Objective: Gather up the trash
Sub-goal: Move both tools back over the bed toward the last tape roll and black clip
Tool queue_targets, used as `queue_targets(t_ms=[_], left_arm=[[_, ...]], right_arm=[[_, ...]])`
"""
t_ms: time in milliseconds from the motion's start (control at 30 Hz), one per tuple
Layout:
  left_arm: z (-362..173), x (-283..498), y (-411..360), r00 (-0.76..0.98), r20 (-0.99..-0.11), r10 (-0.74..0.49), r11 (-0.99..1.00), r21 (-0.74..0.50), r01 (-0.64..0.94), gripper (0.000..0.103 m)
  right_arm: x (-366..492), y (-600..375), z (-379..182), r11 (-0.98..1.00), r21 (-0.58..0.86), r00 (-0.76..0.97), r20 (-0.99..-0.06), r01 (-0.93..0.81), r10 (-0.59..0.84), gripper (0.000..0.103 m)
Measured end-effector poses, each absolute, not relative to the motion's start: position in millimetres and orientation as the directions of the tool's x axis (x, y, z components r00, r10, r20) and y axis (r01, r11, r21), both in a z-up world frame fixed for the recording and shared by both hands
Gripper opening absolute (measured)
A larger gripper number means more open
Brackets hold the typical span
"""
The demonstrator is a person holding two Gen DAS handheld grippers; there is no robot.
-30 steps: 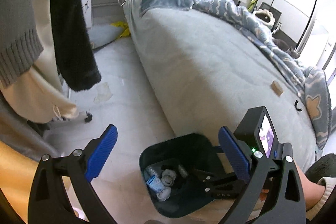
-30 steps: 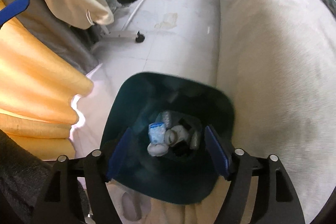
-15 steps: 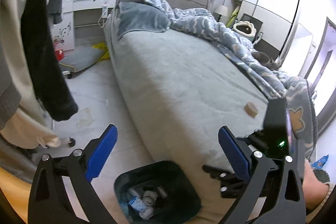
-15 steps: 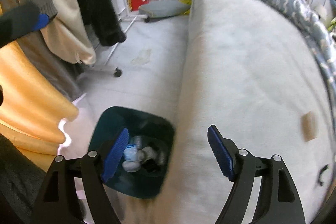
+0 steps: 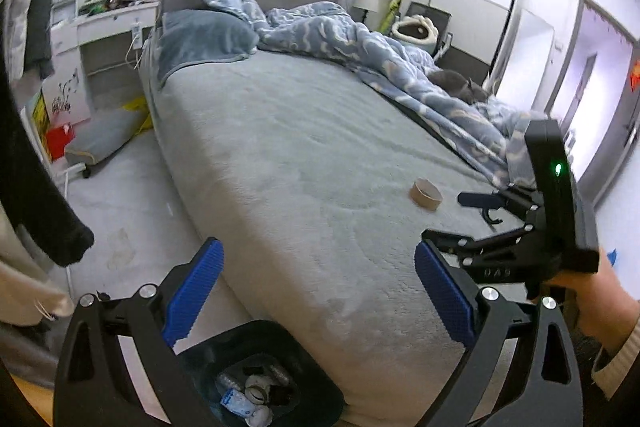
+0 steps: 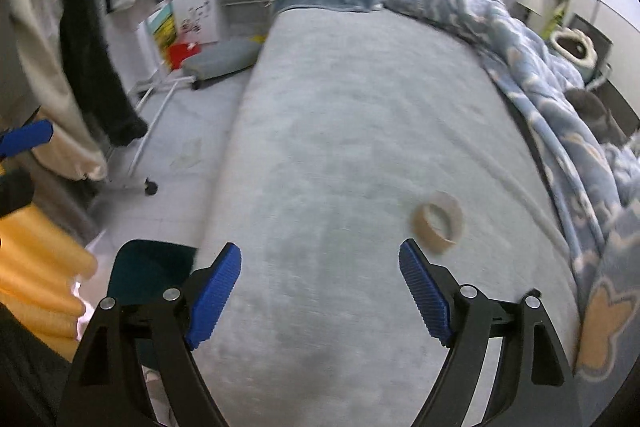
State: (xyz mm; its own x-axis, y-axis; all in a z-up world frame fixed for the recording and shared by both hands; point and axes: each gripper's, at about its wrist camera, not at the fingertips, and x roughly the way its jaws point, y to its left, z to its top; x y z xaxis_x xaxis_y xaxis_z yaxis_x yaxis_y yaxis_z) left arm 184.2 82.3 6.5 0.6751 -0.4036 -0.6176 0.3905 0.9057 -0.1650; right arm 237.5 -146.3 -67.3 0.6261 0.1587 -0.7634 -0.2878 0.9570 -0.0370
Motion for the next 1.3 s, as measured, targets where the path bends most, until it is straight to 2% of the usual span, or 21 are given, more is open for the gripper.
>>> queue_targets(t_ms=[33, 67, 100, 500, 933, 1300], left_arm=[[6.1, 184.1, 77.2, 0.678, -0.618, -0.397, 0.907, -0.149, 0.395, 0.093], [5.4, 185.0, 69.0, 0.686, -0.621, -0.378, 0.912, -0.123, 0.391, 0.085], [5.1, 185.7, 65.6, 0.691, -0.622, -0.367, 0.916, -0.111, 0.386, 0.082], [2.2, 200.3, 13.5, 0.672, -0.629, -0.391, 0.886, -0.060, 0.460, 0.082], [-15.6, 231.6, -27.1, 0.619, -0.638, -0.458, 0.851, -0.113, 0.513, 0.082], [-32.5, 244.8, -75.7, 0.568, -0.659, -0.493, 0.809, -0.106, 0.579, 0.079]], right_arm=[[237.6, -151.9, -66.8, 0.960, -0.037, 0.630, -0.761, -0.279, 0.154, 0.082], [239.2, -158.9, -67.8, 0.963, -0.032, 0.633, -0.760, -0.266, 0.149, 0.082], [241.5, -162.4, -68.3, 0.966, -0.026, 0.633, -0.760, -0.257, 0.148, 0.082], [233.8, -227.1, -67.9, 0.991, -0.025, 0.709, -0.701, -0.132, 0.077, 0.083], [225.6, -287.6, -76.5, 0.999, -0.016, 0.757, -0.653, -0.038, 0.018, 0.084], [225.1, -333.6, -93.1, 1.000, 0.021, 0.745, -0.667, 0.018, 0.001, 0.084]])
